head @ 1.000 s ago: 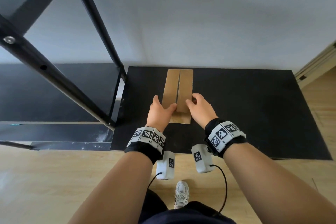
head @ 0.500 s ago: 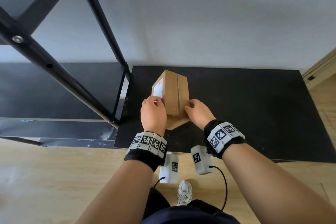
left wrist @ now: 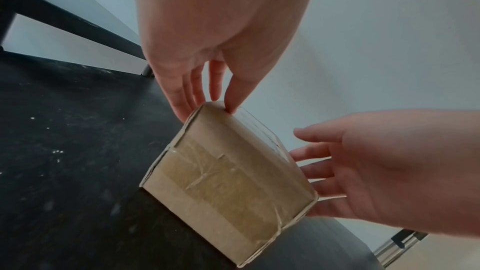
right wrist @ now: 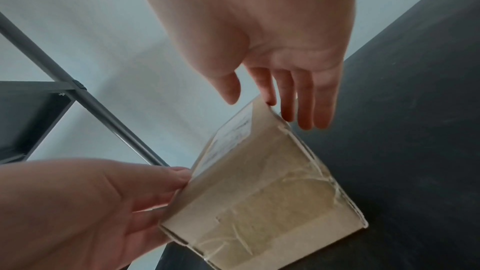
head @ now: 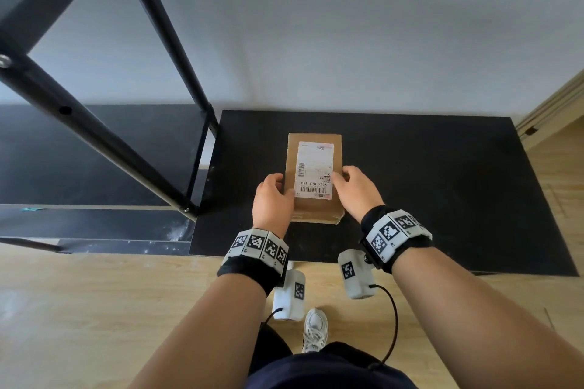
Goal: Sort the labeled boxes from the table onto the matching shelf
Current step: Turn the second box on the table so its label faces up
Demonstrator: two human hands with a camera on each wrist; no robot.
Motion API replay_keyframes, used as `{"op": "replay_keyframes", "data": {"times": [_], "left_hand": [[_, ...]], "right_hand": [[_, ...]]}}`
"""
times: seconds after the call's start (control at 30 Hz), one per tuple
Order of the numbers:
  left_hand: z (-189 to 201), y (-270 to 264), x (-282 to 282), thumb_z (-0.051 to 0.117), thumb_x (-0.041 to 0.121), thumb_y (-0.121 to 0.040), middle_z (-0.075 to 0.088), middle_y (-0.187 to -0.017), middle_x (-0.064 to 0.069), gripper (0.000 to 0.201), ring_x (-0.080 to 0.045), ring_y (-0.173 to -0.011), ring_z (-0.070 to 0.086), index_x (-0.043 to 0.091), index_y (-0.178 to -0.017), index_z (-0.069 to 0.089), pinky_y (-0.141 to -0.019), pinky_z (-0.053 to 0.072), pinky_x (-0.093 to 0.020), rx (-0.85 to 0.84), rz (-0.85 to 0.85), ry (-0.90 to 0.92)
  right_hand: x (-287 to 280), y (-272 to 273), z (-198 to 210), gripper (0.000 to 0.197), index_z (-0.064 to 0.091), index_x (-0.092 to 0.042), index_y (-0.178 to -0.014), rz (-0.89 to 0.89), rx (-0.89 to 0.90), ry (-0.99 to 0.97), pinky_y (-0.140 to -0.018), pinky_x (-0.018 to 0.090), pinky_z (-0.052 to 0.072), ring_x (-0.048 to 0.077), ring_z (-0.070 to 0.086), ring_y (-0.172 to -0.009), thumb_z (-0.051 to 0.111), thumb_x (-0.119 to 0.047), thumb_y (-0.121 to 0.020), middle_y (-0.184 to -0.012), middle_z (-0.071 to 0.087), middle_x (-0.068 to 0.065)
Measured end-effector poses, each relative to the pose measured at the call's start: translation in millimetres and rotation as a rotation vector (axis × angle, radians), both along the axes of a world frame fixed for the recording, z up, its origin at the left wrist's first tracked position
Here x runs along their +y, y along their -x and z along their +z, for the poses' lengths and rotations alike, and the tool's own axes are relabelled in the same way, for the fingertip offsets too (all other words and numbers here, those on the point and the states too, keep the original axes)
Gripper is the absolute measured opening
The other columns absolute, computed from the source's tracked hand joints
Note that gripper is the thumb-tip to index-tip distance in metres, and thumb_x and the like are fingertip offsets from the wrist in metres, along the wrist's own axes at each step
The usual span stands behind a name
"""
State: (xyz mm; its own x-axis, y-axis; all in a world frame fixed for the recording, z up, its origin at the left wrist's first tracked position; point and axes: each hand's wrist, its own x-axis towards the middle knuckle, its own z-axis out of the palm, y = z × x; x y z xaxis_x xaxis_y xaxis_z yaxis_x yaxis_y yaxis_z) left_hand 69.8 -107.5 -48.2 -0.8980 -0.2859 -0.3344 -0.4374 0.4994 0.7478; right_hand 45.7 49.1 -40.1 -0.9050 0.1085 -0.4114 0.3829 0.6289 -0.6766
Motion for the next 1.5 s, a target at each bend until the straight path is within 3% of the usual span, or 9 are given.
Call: {"op": "replay_keyframes", "data": {"times": [0.2, 0.3, 0.5, 0.67, 0.77, 0.9, 1.07, 1.3, 1.5], "left_hand": [[2.2, 4.5, -0.2, 0.055, 0.023, -0.1, 0.06, -0.131, -0.005, 0.048, -0.011, -0.101, 0.058, 0.015, -0.145, 0.045, -0.069, 0.043, -0.016, 0.008, 0.029, 0.001], [7.4, 9.4, -4.8, 0.058, 0.02, -0.097, 0.048, -0.141, -0.007, 0.049, -0.02, -0.123, 0.054, 0.016, -0.144, 0.046, -0.091, 0.05, -0.029, 0.062, 0.045, 0.097], [15.5, 24.6, -15.7, 0.057, 0.018, -0.097, 0.033, -0.159, -0.004, 0.057, -0.024, -0.149, 0.025, 0.015, -0.151, 0.038, -0.119, 0.03, -0.041, 0.131, -0.116, 0.343], [2.1, 34.9, -18.0, 0.051, 0.02, -0.1, 0.024, -0.165, 0.002, 0.058, -0.02, -0.155, 0.009, 0.022, -0.155, 0.033, -0.125, 0.006, -0.048, 0.031, -0.42, 0.456], [-2.3, 34.9, -20.7, 0.05, 0.025, -0.1, 0.041, -0.156, 0.002, 0.05, -0.019, -0.151, 0.025, 0.023, -0.149, 0.043, -0.124, 0.007, -0.047, 0.037, -0.462, 0.491], [1.0, 33.0, -25.2, 0.054, 0.037, -0.097, 0.059, -0.135, 0.0, 0.045, -0.023, -0.13, 0.049, 0.024, -0.14, 0.054, -0.117, 0.028, -0.042, 0.077, -0.347, 0.588], [2.2, 23.4, -32.3, 0.053, 0.048, -0.095, 0.057, -0.134, -0.005, 0.053, -0.027, -0.127, 0.047, 0.022, -0.141, 0.052, -0.104, 0.042, -0.042, -0.06, -0.146, 0.503], [1.5, 16.3, -26.5, 0.048, 0.05, -0.097, 0.054, -0.129, -0.007, 0.053, -0.021, -0.102, 0.057, 0.017, -0.138, 0.053, -0.073, 0.047, -0.031, -0.189, -0.095, 0.303], [-4.6, 13.8, -26.6, 0.04, 0.046, -0.1, 0.061, -0.121, -0.01, 0.05, -0.024, -0.098, 0.062, 0.009, -0.128, 0.06, -0.074, 0.047, -0.033, -0.234, -0.081, 0.145]], "right_hand": [[0.2, 2.5, -6.5, 0.057, 0.037, -0.016, -0.143, 0.101, -0.031, -0.027, -0.088, 0.033, 0.052, 0.024, 0.061, -0.117, 0.061, -0.03, -0.093, -0.136, 0.058, 0.006], [-2.8, 11.4, -1.6, 0.062, 0.03, -0.02, -0.151, 0.211, -0.061, -0.068, -0.095, 0.038, 0.049, 0.026, 0.057, -0.122, 0.058, -0.025, -0.095, -0.142, 0.051, 0.008], [-10.6, 30.0, 11.3, 0.061, 0.03, -0.023, -0.153, 0.408, -0.095, -0.123, -0.099, 0.037, 0.046, 0.027, 0.056, -0.124, 0.041, -0.005, -0.096, -0.146, 0.05, 0.007], [-16.8, 33.5, 12.6, 0.059, 0.04, -0.032, -0.148, 0.537, -0.055, -0.236, -0.105, 0.048, 0.043, 0.025, 0.059, -0.118, 0.041, -0.007, -0.095, -0.14, 0.055, 0.005], [-13.2, 32.4, 10.2, 0.056, 0.046, -0.029, -0.144, 0.487, 0.037, -0.292, -0.109, 0.047, 0.038, 0.028, 0.055, -0.124, 0.047, -0.007, -0.092, -0.14, 0.053, 0.008], [-4.3, 29.6, 5.0, 0.051, 0.045, -0.023, -0.144, 0.22, 0.109, -0.233, -0.101, 0.043, 0.046, 0.03, 0.05, -0.128, 0.055, -0.02, -0.094, -0.145, 0.045, 0.01], [2.5, 24.1, 4.3, 0.057, 0.038, -0.02, -0.148, 0.072, 0.088, -0.171, -0.097, 0.039, 0.045, 0.029, 0.05, -0.128, 0.057, -0.029, -0.095, -0.147, 0.041, 0.012], [-6.7, 13.0, 3.7, 0.057, 0.037, -0.013, -0.147, 0.081, -0.028, -0.12, -0.094, 0.036, 0.043, 0.028, 0.052, -0.127, 0.052, -0.036, -0.097, -0.143, 0.049, 0.011], [-15.5, 2.0, -5.6, 0.05, 0.053, -0.009, -0.136, 0.189, -0.17, -0.044, -0.095, 0.038, 0.049, 0.025, 0.061, -0.114, 0.04, -0.043, -0.101, -0.132, 0.061, 0.01]]}}
